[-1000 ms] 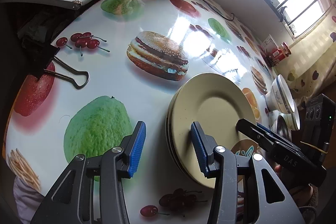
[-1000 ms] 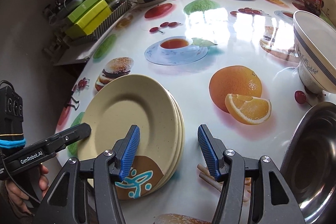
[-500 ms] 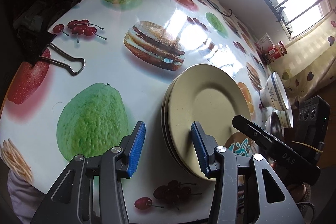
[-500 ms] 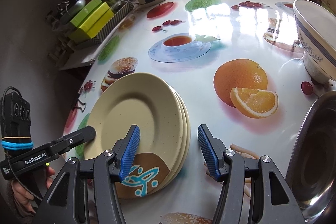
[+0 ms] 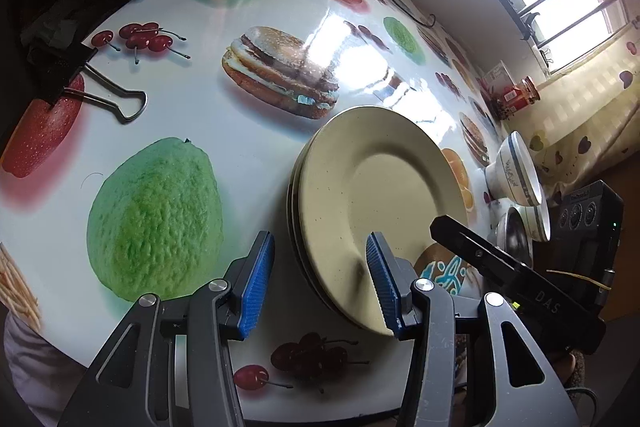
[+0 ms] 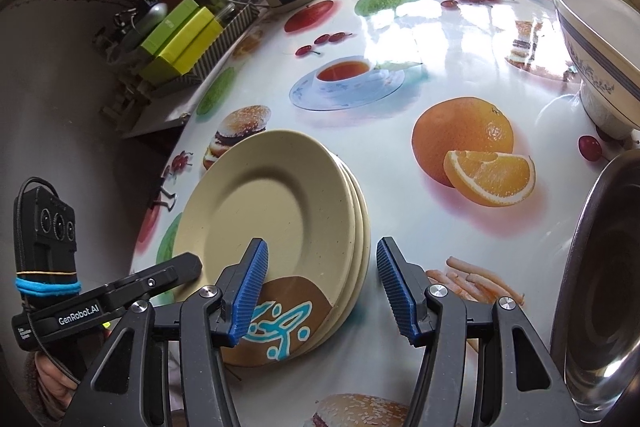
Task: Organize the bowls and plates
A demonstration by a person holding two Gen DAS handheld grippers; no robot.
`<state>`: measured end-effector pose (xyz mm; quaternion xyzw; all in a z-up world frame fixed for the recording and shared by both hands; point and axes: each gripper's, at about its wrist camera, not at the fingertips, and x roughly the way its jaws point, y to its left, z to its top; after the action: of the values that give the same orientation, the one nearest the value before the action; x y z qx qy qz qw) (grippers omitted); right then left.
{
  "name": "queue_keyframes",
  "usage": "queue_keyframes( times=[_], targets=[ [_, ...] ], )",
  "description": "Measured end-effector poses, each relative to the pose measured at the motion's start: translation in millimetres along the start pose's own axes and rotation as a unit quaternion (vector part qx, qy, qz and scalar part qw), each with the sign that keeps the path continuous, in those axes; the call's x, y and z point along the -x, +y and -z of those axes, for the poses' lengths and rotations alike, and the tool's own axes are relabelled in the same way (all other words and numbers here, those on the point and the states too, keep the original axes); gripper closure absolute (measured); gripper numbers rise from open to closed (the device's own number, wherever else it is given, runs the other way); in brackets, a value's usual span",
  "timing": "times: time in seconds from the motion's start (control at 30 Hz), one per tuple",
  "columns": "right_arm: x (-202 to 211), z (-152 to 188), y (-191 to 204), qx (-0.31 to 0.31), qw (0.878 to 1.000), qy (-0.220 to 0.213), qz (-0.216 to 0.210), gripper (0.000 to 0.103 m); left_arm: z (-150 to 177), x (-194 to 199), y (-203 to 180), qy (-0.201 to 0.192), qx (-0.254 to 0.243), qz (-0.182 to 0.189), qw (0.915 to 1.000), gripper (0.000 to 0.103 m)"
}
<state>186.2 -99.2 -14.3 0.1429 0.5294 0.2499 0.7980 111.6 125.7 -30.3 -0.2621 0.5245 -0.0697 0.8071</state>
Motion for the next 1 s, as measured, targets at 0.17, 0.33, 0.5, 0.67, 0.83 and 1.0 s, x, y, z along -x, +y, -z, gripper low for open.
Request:
queue_keyframes(
  times=[0.17,0.33,0.5,0.67,0.83,1.0],
  targets=[
    [-1,1,1,0.000,1.000,0.003,0.001,0.054,-1,-4,-6,0.004,-0.006,0.005,1.0000,0.054],
    [0,-1,-3,-0.010,1.000,0.001,0.002,0.061,-4,-5,-6,0.001,-0.004,0.005,1.0000,0.054],
    [-1,-4,-3,-0.012,1.000,-0.001,0.004,0.061,-11,-9,-9,-0.004,-0.009,-0.002,1.0000,0.054],
    [-3,-11,-6,-0.019,1.000,-0.004,0.007,0.061,-23,-15,-11,-0.005,-0.014,-0.005,0.9999,0.054],
    [-7,-23,-9,-0.031,0.999,-0.007,0.009,0.062,-37,-23,-17,-0.008,-0.029,-0.011,0.9995,0.054],
    [-11,-35,-14,-0.042,0.999,-0.011,0.013,0.063,-53,-31,-21,-0.010,-0.037,-0.011,0.9992,0.054]
  ],
)
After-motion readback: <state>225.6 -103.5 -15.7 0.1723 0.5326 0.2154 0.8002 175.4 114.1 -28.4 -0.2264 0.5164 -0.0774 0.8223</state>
